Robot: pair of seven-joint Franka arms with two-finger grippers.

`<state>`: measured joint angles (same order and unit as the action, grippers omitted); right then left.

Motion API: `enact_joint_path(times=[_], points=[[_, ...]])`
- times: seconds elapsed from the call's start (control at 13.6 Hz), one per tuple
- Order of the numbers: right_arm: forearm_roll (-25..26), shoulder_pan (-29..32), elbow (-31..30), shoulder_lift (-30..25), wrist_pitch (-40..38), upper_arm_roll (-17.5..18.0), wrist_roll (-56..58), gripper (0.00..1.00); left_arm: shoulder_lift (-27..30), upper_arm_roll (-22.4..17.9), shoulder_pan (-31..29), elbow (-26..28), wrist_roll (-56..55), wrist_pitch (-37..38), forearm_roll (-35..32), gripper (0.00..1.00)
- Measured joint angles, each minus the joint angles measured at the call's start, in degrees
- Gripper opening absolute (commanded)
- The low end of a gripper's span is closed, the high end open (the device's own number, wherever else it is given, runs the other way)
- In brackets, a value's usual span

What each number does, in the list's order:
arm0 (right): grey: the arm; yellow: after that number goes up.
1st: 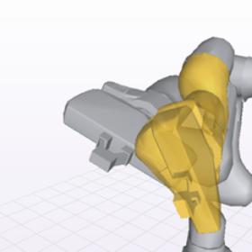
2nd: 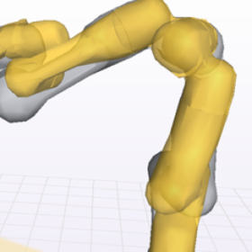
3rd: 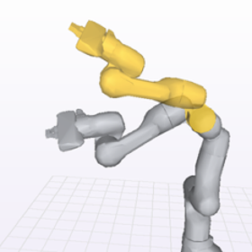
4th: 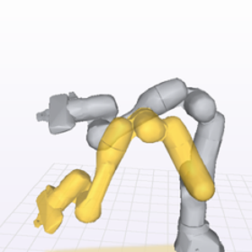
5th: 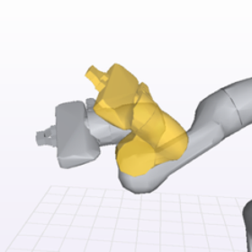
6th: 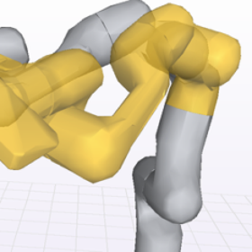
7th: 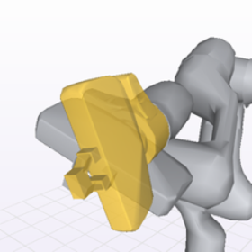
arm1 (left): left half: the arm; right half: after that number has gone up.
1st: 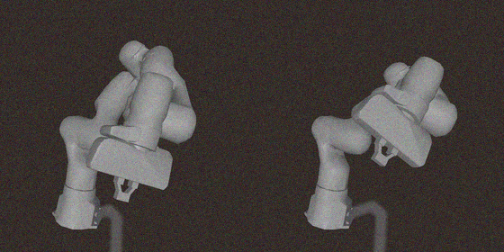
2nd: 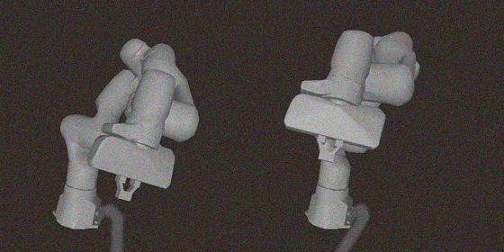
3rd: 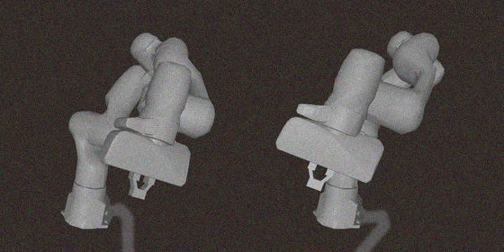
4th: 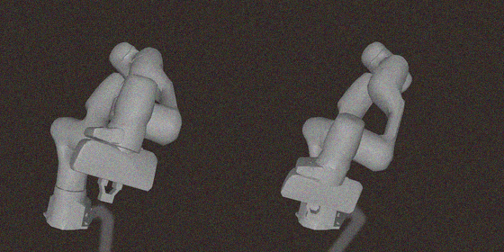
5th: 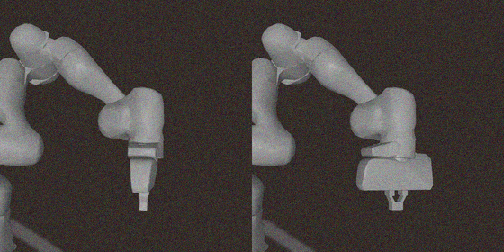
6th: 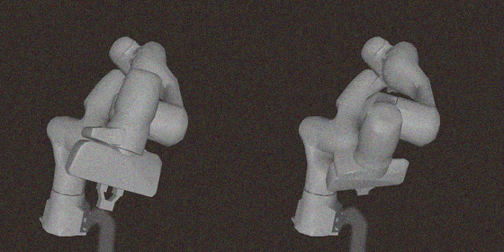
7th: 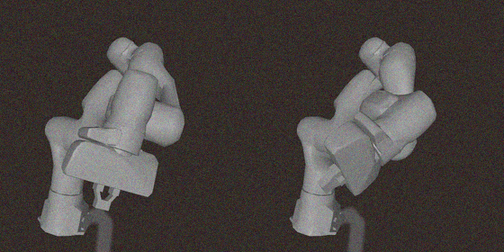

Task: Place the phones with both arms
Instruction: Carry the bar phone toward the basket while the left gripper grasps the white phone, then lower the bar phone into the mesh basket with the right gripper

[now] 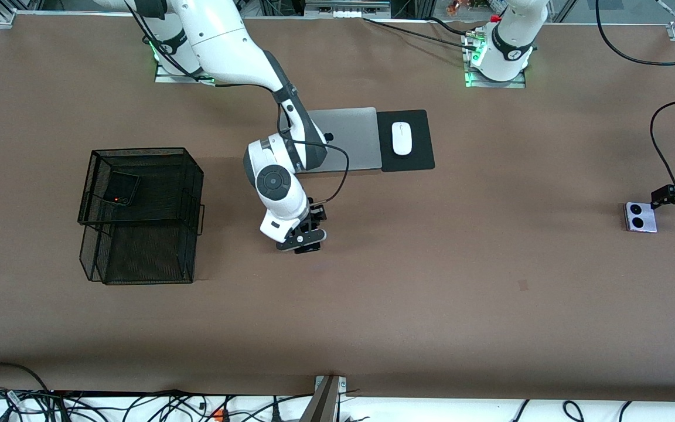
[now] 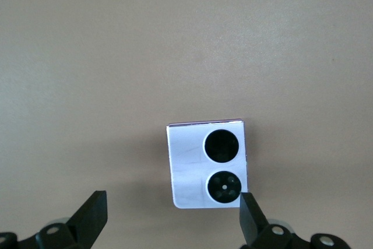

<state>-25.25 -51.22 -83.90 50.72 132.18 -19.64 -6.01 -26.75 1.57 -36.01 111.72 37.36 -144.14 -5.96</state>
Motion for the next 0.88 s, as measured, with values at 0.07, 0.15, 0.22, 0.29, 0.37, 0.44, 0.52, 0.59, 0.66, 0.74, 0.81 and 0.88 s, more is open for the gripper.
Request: enact_joint_path(times=[0.07, 0.15, 0.22, 0.29, 0.37, 0.44, 0.52, 0.59, 0.66, 0.74, 0.81, 0.88], points=[[0.0, 0.0, 0.23, -0.02, 0.04, -0.03, -0.47, 0.0, -0.12, 0.06, 0.0, 0.36, 0.0, -0.23, 1.23, 1.0], [0.0, -0.05, 0.52, -0.08, -0.07, -0.33, -0.97, 0.0, -0.18, 0.17, 0.01, 0.61, 0.0, -0.32, 1.92, 1.0], [0.0, -0.17, 0.86, -0.4, -0.73, -1.33, -1.44, 0.0, -0.22, 0.27, 0.01, 0.76, -0.03, -0.34, 2.23, 1.0], [0.0, -0.22, 1.26, -1.17, -2.3, -3.07, -1.69, 0.0, -0.39, 0.36, 0.01, 0.88, -0.05, -0.34, 2.49, 1.0], [0.0, -0.18, 1.77, -2.49, -4.48, -5.15, -1.72, 0.0, -0.75, 0.46, 0.03, 0.92, -0.07, -0.58, 2.72, 1.0], [0.0, -0.13, 2.24, -4.32, -8.13, -7.67, -1.72, 0.0, -1.36, 0.55, 0.03, 0.95, -0.11, -1.56, 2.75, 1.0], [0.14, -0.13, 2.43, -6.51, -12.23, -10.57, -1.71, 0.0, -2.19, 0.61, 0.03, 0.97, -0.15, -2.82, 2.76, 1.0], [1.02, -0.11, 2.5, -8.72, -16.33, -13.37, -1.45, 0.0, -3.08, 0.65, 0.03, 1.0, -0.16, -4.18, 2.76, 1.0], [3.37, -0.03, 2.57, -11.14, -20.67, -15.82, -1.1, 0.0, -3.96, 0.69, 0.05, 1.01, -0.19, -5.38, 2.78, 1.0], [6.09, 0.09, 2.52, -13.69, -24.49, -17.57, -0.86, 0.0, -4.63, 0.73, 0.06, 1.0, -0.22, -6.14, 2.79, 1.0], [7.98, 0.13, 2.27, -16.07, -27.78, -18.93, -0.81, 0.0, -5.1, 0.79, 0.07, 1.0, -0.23, -6.55, 2.79, 1.0], [8.93, 0.08, 1.79, -18.16, -30.99, -20.7, -0.4, 0.0, -5.39, 0.96, 0.08, 0.98, -0.25, -6.67, 2.79, 1.0]])
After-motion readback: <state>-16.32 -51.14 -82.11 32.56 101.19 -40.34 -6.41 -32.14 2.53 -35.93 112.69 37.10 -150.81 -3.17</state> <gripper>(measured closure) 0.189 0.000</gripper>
